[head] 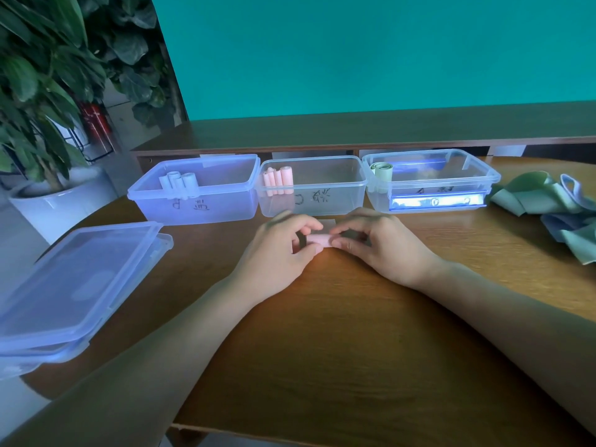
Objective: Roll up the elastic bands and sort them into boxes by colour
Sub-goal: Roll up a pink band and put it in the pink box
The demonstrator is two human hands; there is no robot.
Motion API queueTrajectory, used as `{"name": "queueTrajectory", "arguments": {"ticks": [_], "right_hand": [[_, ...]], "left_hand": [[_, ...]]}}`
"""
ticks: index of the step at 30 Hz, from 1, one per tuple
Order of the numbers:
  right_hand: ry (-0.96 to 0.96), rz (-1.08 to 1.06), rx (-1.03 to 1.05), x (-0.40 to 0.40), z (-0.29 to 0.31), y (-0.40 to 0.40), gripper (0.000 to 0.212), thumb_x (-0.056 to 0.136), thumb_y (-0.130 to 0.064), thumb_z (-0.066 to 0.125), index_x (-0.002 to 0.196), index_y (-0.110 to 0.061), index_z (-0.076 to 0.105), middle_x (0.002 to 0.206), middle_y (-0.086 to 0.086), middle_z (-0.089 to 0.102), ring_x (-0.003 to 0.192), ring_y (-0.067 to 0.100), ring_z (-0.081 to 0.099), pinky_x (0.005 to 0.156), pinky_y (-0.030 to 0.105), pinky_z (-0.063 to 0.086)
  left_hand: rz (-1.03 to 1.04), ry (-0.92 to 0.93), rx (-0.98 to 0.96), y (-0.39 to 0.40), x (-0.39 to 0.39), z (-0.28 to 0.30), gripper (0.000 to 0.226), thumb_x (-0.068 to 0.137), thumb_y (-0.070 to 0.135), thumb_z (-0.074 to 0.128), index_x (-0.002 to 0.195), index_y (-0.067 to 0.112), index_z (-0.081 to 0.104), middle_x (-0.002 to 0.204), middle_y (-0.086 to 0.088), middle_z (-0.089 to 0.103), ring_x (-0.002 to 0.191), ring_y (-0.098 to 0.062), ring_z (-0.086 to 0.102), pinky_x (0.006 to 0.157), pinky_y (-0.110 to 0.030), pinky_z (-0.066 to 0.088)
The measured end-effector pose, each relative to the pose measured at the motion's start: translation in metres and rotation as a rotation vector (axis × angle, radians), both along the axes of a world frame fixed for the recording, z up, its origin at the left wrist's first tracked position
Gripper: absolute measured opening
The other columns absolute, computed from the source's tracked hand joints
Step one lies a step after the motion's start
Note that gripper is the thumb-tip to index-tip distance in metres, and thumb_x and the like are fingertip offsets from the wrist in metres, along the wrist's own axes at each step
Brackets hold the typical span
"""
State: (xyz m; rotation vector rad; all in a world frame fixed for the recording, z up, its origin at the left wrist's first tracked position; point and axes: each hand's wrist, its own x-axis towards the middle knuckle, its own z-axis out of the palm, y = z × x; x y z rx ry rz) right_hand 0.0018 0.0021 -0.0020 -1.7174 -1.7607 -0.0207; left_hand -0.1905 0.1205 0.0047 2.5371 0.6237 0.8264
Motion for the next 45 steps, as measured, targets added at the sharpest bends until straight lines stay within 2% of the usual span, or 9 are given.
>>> {"name": "queueTrajectory", "arguments": {"ticks": [6,12,19,24,27,32,35,39,45], "right_hand": [[-0.066,-0.031,-0.017,-0.001,0.002,0.005,0.029,0.1,-0.034,0.061,0.127,-0.028,0.068,0.112,-0.011,0.059,0.088,0.003,0.054,0.081,0.026,0.05],[-0.041,-0.041,-0.008,0.002,0.003,0.008,0.023,0.095,-0.029,0.069,0.119,-0.028,0.068,0.116,-0.011,0.061,0.091,0.009,0.06,0.08,0.03,0.054],[-0.07,-0.091,-0.029,0.007,0.002,0.018,0.028,0.099,-0.032,0.064,0.125,-0.026,0.068,0.118,-0.01,0.063,0.084,0.0,0.049,0.078,0.023,0.043],[-0.117,-0.132,-0.06,0.006,0.003,0.023,0.038,0.098,-0.04,0.062,0.133,-0.025,0.062,0.126,-0.008,0.061,0.082,-0.001,0.044,0.077,0.023,0.042],[-0.069,-0.152,-0.023,0.008,0.002,0.025,0.033,0.095,-0.039,0.067,0.125,-0.026,0.061,0.122,-0.008,0.064,0.073,-0.008,0.044,0.073,0.022,0.04],[-0.061,-0.169,-0.058,0.012,0.001,0.031,0.028,0.095,-0.043,0.065,0.12,-0.031,0.061,0.115,-0.01,0.066,0.071,-0.003,0.047,0.071,0.028,0.044],[-0.054,-0.175,-0.065,0.014,0.001,0.036,0.026,0.096,-0.04,0.064,0.12,-0.03,0.061,0.116,-0.01,0.067,0.069,-0.004,0.046,0.072,0.029,0.043],[-0.025,-0.17,-0.053,0.015,0.001,0.041,0.017,0.098,-0.031,0.064,0.114,-0.027,0.062,0.112,-0.009,0.068,0.067,-0.011,0.044,0.07,0.026,0.039],[-0.015,-0.127,-0.022,0.013,0.0,0.038,0.02,0.1,-0.03,0.061,0.119,-0.024,0.061,0.11,-0.01,0.064,0.067,-0.009,0.049,0.066,0.021,0.038]], "left_hand": [[0.033,0.046,0.027,0.008,0.008,-0.002,0.02,0.094,0.034,0.065,0.114,0.033,0.067,0.115,0.015,0.06,0.093,-0.004,0.058,0.079,-0.026,0.055],[0.06,0.094,0.1,0.018,0.015,-0.003,0.029,0.1,0.036,0.057,0.125,0.03,0.069,0.117,0.009,0.059,0.103,-0.006,0.054,0.08,-0.02,0.048],[0.026,0.022,0.069,0.016,0.014,0.001,0.018,0.093,0.03,0.067,0.111,0.032,0.068,0.108,0.015,0.055,0.085,-0.001,0.058,0.076,-0.028,0.054],[0.062,0.067,0.059,0.023,0.021,0.0,0.025,0.096,0.035,0.062,0.12,0.034,0.064,0.118,0.013,0.058,0.093,-0.005,0.058,0.08,-0.029,0.057],[0.079,0.102,0.069,0.027,0.023,0.0,0.034,0.097,0.038,0.06,0.13,0.033,0.061,0.127,0.01,0.059,0.098,-0.007,0.058,0.084,-0.034,0.057],[0.1,0.173,0.101,0.031,0.026,-0.001,0.043,0.099,0.043,0.054,0.142,0.035,0.052,0.143,0.008,0.054,0.123,-0.015,0.054,0.096,-0.041,0.053],[0.113,0.167,0.075,0.033,0.027,-0.001,0.044,0.099,0.042,0.057,0.142,0.035,0.05,0.145,0.008,0.053,0.124,-0.015,0.055,0.096,-0.037,0.053],[0.117,0.104,0.011,0.037,0.031,-0.002,0.032,0.096,0.035,0.064,0.127,0.033,0.057,0.134,0.009,0.06,0.112,-0.013,0.059,0.085,-0.025,0.052],[0.102,0.101,0.039,0.035,0.03,-0.002,0.029,0.101,0.029,0.057,0.13,0.031,0.057,0.135,0.007,0.06,0.116,-0.014,0.06,0.088,-0.025,0.052]]}}
